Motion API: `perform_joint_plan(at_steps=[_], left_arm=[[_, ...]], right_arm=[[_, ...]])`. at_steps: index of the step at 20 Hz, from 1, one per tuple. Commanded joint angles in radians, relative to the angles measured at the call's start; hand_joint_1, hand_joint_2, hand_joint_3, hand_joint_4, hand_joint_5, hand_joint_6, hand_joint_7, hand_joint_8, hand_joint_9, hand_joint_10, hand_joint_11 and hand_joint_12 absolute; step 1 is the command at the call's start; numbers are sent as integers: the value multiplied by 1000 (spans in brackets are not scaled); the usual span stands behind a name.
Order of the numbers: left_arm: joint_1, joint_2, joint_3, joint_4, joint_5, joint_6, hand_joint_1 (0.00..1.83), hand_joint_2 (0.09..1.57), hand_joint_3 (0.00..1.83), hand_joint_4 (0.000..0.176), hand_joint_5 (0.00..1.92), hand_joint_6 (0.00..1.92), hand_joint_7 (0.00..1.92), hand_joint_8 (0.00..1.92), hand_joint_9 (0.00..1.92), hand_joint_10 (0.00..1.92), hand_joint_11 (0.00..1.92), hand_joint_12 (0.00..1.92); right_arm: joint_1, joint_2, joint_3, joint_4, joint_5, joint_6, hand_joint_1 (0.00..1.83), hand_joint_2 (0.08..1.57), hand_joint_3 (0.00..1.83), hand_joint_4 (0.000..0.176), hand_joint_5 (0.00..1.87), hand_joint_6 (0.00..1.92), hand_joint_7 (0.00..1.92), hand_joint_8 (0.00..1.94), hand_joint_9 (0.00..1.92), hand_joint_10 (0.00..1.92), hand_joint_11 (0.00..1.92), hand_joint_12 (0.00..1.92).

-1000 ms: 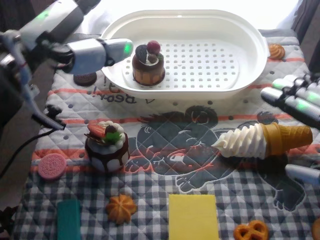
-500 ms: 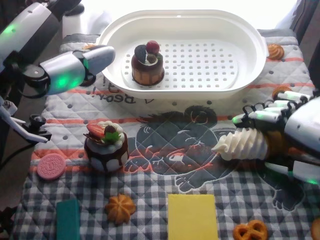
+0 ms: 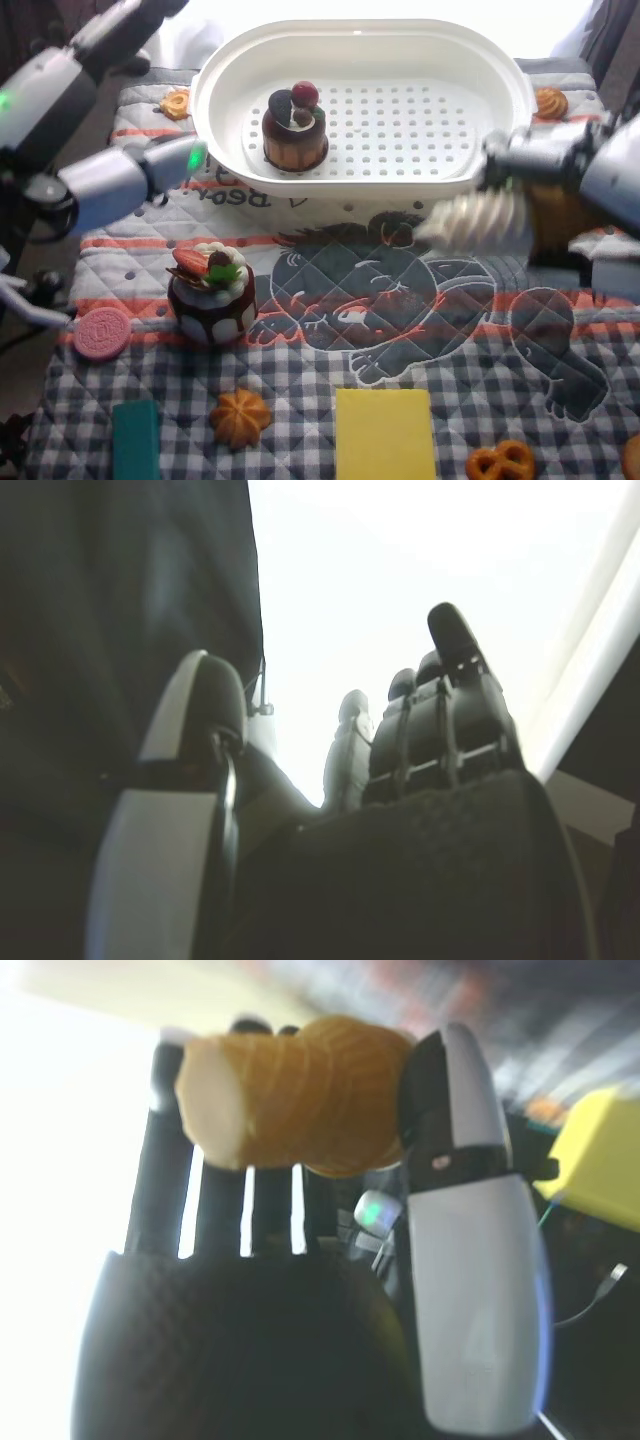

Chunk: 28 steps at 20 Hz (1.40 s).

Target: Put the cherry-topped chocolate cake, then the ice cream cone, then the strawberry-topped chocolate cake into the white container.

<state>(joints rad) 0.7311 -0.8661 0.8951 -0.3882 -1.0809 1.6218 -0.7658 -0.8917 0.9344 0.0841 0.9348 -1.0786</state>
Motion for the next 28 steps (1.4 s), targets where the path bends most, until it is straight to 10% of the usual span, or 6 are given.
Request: perform_joint_plan(at_steps=[1, 14, 18, 23, 27, 28], left_arm=[[3, 12, -4, 17, -148, -6, 855, 1254, 1, 103, 70, 8, 2, 0, 0, 0, 0, 227], [110, 14, -51, 24, -226, -6, 843, 1283, 8, 93, 72, 4, 0, 0, 0, 0, 0, 0], [110, 12, -52, 31, -224, -6, 800, 1294, 7, 84, 70, 7, 0, 0, 0, 0, 0, 0], [115, 12, -57, 33, -234, -6, 822, 1256, 0, 91, 41, 0, 0, 0, 0, 0, 0, 0], [128, 26, -72, 34, -231, -6, 688, 1230, 0, 95, 1, 0, 0, 0, 0, 0, 0, 0], [132, 35, -78, 38, -225, -6, 674, 1201, 0, 75, 15, 6, 0, 0, 0, 0, 0, 0]], right_arm=[[23, 6, -1, -7, 140, -11, 1169, 1268, 0, 0, 667, 1295, 778, 1550, 718, 1608, 685, 1906], [406, -287, 332, 94, -299, -203, 1077, 1285, 0, 0, 674, 1427, 1037, 1923, 1311, 1921, 1394, 1921], [427, -360, 428, 136, -383, -203, 920, 1270, 0, 0, 160, 763, 264, 754, 201, 1234, 47, 1870], [426, -374, 456, 172, -412, -204, 684, 1190, 11, 86, 0, 0, 0, 0, 0, 1, 0, 11], [426, -372, 408, 173, -382, -204, 710, 1179, 4, 55, 0, 0, 0, 0, 0, 0, 20, 11], [417, -348, 381, 173, -362, -204, 616, 1194, 0, 33, 0, 0, 0, 0, 0, 0, 0, 1005]])
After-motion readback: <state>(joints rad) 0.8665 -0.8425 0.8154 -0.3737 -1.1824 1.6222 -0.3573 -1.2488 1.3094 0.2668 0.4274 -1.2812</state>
